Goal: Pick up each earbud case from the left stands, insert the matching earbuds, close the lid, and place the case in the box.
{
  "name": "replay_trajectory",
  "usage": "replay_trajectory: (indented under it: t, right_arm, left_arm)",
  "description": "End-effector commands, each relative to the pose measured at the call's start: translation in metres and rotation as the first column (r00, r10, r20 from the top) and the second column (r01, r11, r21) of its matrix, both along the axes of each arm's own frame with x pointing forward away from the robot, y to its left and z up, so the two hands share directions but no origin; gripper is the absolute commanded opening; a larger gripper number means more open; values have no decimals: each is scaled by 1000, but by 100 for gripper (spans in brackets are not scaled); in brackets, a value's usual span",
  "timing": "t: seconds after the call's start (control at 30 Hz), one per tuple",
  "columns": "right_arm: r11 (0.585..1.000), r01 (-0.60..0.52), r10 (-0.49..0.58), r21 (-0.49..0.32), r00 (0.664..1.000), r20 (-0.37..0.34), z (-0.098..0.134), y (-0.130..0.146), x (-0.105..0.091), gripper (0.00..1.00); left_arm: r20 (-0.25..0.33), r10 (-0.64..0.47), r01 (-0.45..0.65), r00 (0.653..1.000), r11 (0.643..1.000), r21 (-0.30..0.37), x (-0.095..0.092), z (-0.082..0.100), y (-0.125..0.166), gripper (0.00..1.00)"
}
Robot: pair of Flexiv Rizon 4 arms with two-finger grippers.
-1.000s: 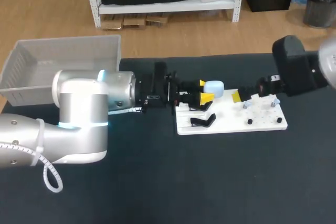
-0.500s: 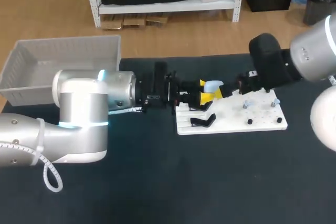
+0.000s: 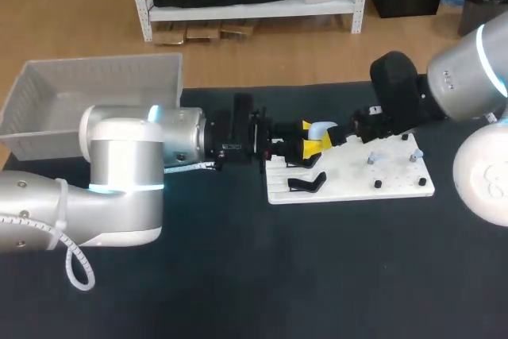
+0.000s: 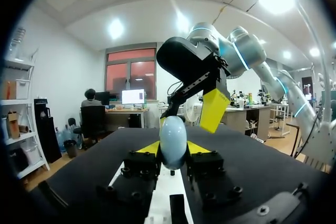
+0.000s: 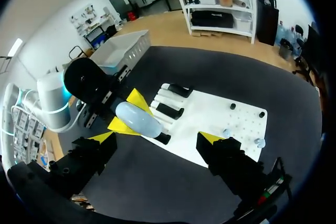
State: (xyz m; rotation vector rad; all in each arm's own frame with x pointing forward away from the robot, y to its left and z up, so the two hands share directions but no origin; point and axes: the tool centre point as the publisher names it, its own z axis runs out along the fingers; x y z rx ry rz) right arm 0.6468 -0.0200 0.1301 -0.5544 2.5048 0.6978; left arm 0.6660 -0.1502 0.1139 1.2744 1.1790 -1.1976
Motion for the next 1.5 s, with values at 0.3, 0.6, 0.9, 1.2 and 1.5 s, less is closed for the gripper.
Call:
replay_trajectory:
  t: [0.3,0.6,0.9,1.2,1.5]
  right_arm:
    - [999,47,-47,-3,999,7,-5,2,6,100]
    - [998,70,-70,-5,998,6,-7,0,11,100]
    - [997,81,-81,-5,996,23,2,-2,18,100]
    - [997,80,-80,-1,994,74,24,-10,21,100]
    - [965,74,-45,-250,991,123,40,-60,31,100]
  left_arm:
    - [4,1,-1,1000,1000,-6,0,-2,0,0]
    - [4,1,-1,1000,1000,-6,0,-2,0,0]
    - [4,1,-1,1000,1000,-6,0,-2,0,0]
    - [4,1,-1,1000,1000,-6,0,-2,0,0]
    - [4,1,-1,1000,1000,-6,0,-2,0,0]
